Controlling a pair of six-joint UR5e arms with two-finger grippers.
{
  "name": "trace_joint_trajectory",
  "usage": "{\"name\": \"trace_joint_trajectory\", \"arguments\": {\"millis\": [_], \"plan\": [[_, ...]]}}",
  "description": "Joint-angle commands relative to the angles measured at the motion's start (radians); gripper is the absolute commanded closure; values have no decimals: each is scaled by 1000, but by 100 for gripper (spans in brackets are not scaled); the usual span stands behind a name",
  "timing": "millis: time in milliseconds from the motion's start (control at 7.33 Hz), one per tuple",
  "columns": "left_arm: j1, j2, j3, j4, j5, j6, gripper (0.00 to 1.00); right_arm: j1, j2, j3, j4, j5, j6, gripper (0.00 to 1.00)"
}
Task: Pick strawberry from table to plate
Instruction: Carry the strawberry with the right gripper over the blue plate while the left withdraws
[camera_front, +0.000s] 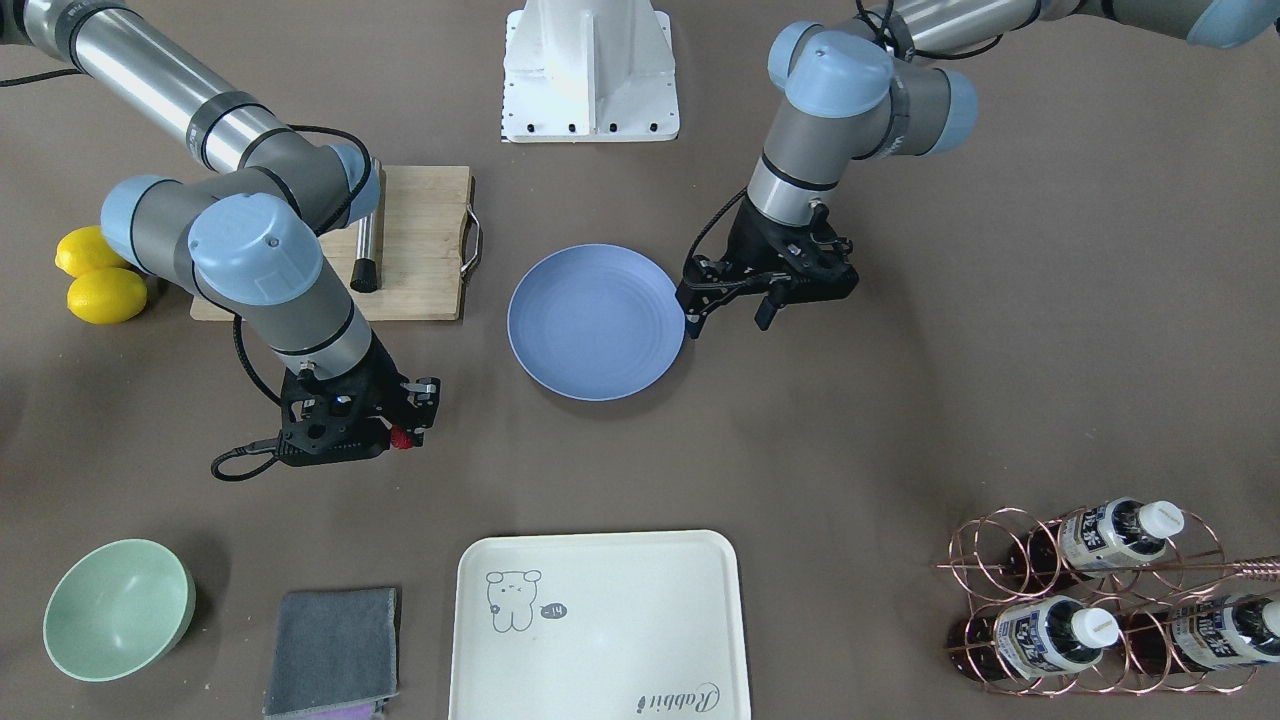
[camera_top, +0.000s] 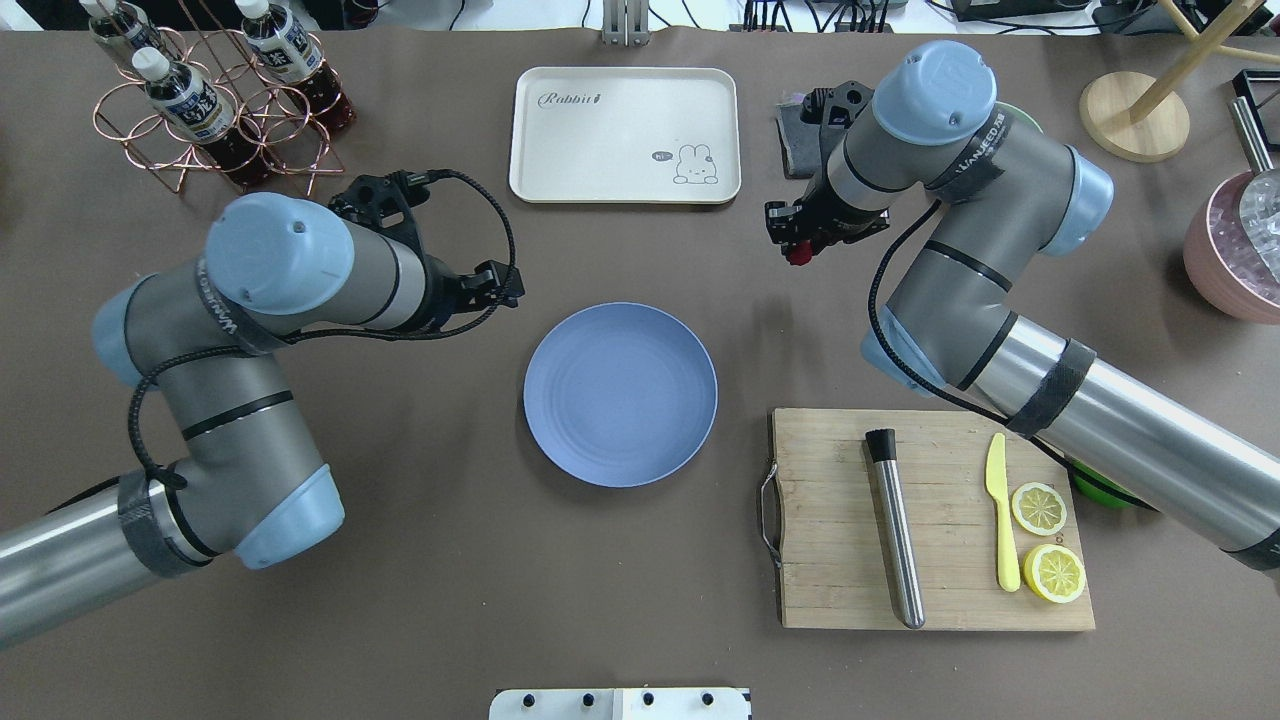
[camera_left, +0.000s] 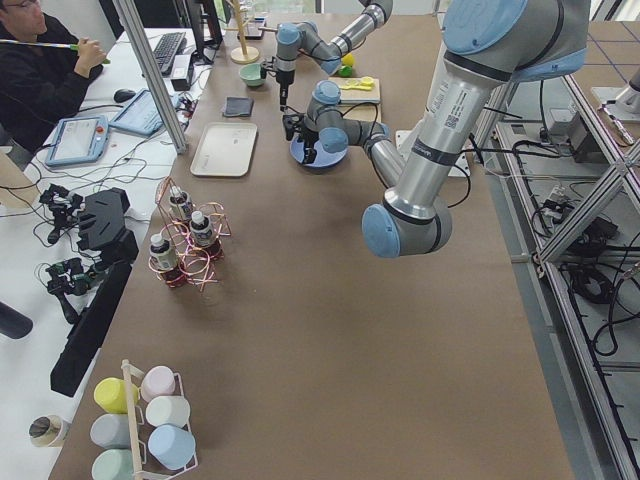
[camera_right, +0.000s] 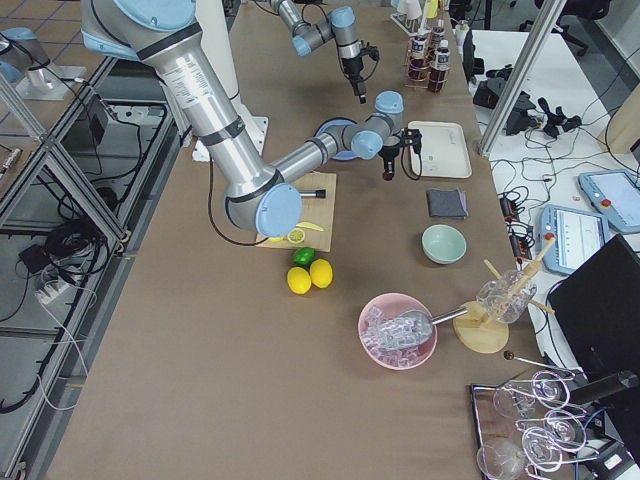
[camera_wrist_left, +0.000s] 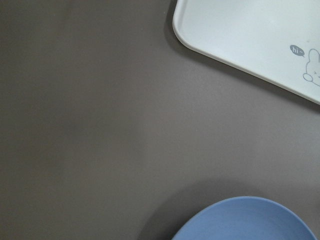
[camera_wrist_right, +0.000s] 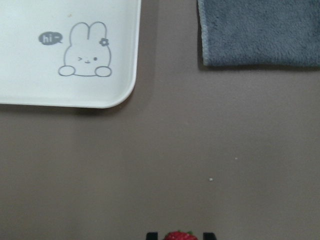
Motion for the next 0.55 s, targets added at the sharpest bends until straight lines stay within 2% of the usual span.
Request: {"name": "trace_joint_trajectory", "arguments": {"millis": [0,273,409], "plan": [[-61,123,-53,0,-6,151,2,-30,34,75,-58,13,25,100],[-147,244,-83,-8,7,304,2,-88,119,106,-133,4,91,100],[-193,302,-89,-59,32,423,2,-114,142,108,-136,-6,93,100]]}}
